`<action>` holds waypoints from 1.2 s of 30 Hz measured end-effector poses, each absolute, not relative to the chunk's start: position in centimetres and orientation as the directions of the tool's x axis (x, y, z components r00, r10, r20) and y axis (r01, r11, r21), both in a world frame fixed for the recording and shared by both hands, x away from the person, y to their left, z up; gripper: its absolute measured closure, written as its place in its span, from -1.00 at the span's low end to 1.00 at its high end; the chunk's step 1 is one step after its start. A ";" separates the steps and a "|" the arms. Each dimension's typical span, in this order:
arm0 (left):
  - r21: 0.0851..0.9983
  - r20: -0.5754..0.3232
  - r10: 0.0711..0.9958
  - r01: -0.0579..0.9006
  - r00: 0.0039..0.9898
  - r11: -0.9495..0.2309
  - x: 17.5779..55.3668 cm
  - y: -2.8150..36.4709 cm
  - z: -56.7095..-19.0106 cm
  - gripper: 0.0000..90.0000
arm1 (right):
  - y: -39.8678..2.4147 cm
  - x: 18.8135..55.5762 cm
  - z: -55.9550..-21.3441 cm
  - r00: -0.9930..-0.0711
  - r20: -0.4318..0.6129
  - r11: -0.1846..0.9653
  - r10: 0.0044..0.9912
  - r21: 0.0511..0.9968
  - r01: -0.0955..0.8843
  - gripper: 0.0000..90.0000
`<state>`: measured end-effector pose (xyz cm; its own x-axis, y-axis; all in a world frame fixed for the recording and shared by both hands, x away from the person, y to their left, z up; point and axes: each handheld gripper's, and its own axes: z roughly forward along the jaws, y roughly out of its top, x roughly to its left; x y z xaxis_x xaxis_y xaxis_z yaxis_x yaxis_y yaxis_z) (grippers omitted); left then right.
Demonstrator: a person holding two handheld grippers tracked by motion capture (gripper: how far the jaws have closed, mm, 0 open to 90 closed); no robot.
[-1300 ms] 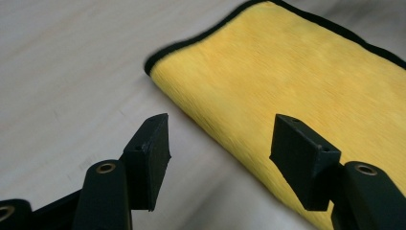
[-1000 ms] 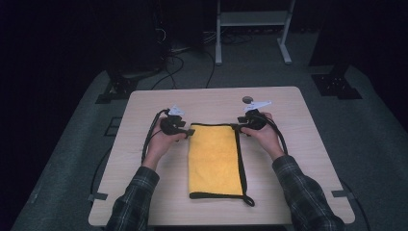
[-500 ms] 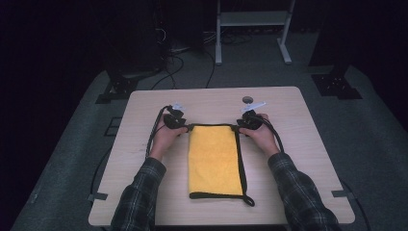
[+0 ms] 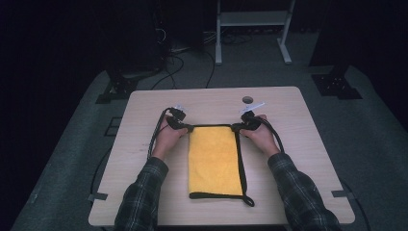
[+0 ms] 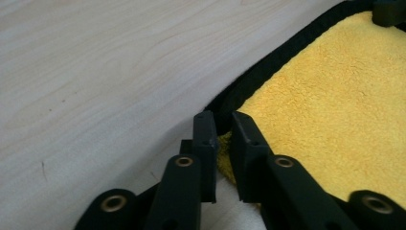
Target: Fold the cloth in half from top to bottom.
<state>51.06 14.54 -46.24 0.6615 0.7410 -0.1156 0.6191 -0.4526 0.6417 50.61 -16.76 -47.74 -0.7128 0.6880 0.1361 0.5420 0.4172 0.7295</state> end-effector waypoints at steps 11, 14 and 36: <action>0.674 -0.106 0.762 0.610 0.639 -0.418 51.2 14.6 -44.9 0.89 | -16.4 51.0 -46.2 -0.694 0.104 0.411 0.712 0.740 0.532 0.85; 0.691 -0.079 0.761 0.586 0.644 -0.424 51.3 14.6 -43.4 0.89 | -16.2 51.3 -44.8 -0.694 0.071 0.419 0.716 0.751 0.510 0.85; 0.793 -0.085 0.699 0.473 0.710 -0.385 46.6 15.7 -39.4 0.89 | -17.6 47.5 -41.5 -0.759 0.068 0.377 0.648 0.837 0.396 0.85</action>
